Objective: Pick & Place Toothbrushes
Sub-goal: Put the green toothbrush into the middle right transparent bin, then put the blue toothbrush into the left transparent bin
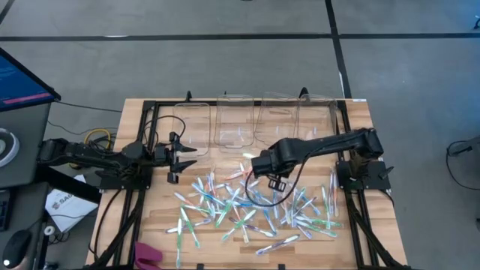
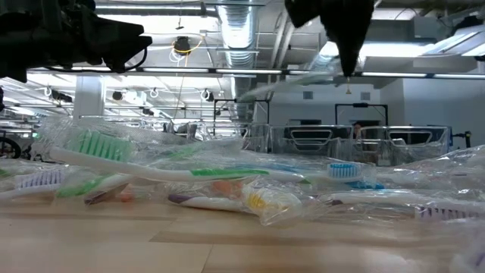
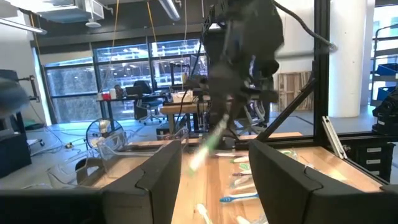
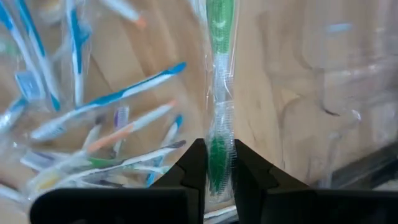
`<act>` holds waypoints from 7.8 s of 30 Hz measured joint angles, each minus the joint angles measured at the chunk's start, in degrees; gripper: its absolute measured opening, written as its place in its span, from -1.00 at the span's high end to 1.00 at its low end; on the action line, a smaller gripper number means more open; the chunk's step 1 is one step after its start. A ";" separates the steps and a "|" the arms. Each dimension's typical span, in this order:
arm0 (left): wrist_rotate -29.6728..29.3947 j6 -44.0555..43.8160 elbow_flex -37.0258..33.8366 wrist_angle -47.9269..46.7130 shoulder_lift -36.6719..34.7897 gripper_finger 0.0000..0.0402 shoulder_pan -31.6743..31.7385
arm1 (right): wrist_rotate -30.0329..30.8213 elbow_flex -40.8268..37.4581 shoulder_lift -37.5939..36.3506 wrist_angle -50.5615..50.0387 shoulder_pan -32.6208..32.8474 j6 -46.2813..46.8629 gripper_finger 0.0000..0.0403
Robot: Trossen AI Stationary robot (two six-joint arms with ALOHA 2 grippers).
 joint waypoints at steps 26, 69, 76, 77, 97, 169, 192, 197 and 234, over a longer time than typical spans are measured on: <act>0.02 -0.02 0.00 -0.02 0.00 0.10 0.00 | -7.22 -0.08 -13.89 0.21 -30.33 -1.01 0.79; 0.04 -1.74 0.00 -0.28 0.02 0.10 0.00 | -11.77 -0.10 5.96 0.47 -38.98 -16.07 0.07; 0.04 -1.73 0.02 -0.19 0.00 0.10 0.00 | -12.10 -0.12 3.27 0.22 -37.22 -16.79 -0.09; 0.04 -1.62 0.01 -0.06 0.00 0.10 0.01 | -12.07 -0.12 2.33 0.26 -36.85 -16.48 -0.10; 0.04 -1.53 0.00 0.00 0.00 0.10 0.02 | 11.13 -0.08 -29.77 3.94 -2.38 -1.09 -0.12; 8.10 -1.95 0.01 1.70 0.02 0.10 0.02 | 28.45 -56.60 -57.52 53.75 27.86 -7.43 -0.12; 8.63 11.20 11.67 -0.27 15.70 0.10 -0.63 | 18.66 -95.07 -62.78 115.60 19.46 -16.73 -0.12; 7.66 19.56 18.63 -8.00 24.57 0.10 -4.55 | 17.39 -95.07 -61.31 114.03 19.30 -17.00 -0.12; 14.09 -3.04 24.07 -27.40 24.04 0.18 -18.78 | 17.30 -95.07 -54.90 118.12 22.61 -1.77 -0.12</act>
